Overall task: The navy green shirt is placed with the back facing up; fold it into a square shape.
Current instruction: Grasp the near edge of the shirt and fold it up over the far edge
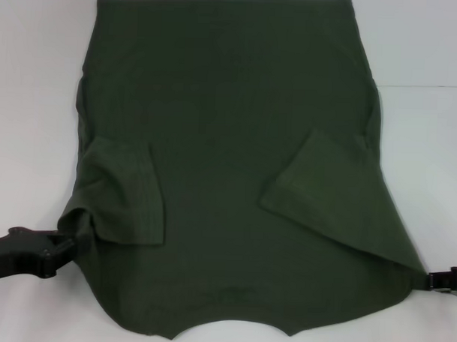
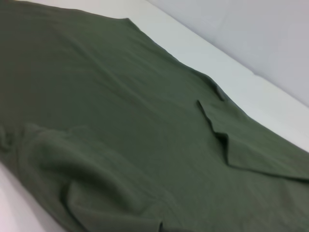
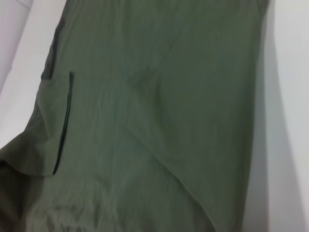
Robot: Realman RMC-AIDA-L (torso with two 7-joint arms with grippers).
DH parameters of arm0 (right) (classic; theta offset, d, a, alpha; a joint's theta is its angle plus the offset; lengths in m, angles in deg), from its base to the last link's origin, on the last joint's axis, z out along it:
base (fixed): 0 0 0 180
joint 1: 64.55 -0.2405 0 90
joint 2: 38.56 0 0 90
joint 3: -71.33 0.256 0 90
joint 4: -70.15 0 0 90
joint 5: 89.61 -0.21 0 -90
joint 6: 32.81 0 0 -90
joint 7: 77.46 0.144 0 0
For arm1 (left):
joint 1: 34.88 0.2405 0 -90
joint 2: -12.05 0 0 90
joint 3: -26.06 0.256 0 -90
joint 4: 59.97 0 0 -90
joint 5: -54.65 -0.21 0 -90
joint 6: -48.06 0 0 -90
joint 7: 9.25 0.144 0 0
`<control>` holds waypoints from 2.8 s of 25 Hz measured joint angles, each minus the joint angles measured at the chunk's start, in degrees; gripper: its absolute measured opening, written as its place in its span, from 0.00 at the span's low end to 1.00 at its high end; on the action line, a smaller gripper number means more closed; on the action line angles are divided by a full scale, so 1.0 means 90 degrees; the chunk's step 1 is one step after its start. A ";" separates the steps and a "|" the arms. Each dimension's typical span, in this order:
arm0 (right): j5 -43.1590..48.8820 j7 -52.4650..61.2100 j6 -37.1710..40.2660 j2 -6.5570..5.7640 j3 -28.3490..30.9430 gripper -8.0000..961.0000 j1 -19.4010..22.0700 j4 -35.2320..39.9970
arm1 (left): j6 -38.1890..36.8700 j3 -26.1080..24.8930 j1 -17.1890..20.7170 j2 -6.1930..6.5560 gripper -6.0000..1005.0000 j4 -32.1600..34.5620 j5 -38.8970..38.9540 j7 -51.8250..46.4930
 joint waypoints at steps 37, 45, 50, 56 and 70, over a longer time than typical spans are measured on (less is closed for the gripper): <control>0.0030 -0.1831 0.1500 0.0076 0.1928 0.09 0.1578 0.0029 | -0.1855 -0.0841 0.0988 -0.0021 0.05 0.0245 -0.0409 -0.0389; -0.0009 -0.1858 0.1438 0.0066 0.2504 0.10 0.0977 -0.0005 | -0.1659 -0.1049 0.0383 0.0134 0.05 0.0092 -0.0361 -0.0514; -0.0017 -0.1898 0.1196 0.0037 0.2819 0.11 0.0354 -0.0026 | -0.1026 -0.1119 -0.0339 0.0459 0.05 -0.0470 -0.0295 -0.0600; -0.0295 -0.2230 0.0463 0.0093 0.3022 0.11 -0.0401 -0.0324 | 0.0148 -0.1106 -0.1304 0.0812 0.05 -0.1349 -0.0276 -0.0614; -0.0960 -0.3264 -0.2401 0.0180 0.2919 0.14 -0.1843 -0.1107 | 0.3323 -0.1055 -0.2716 0.0837 0.05 -0.2432 0.0392 0.0266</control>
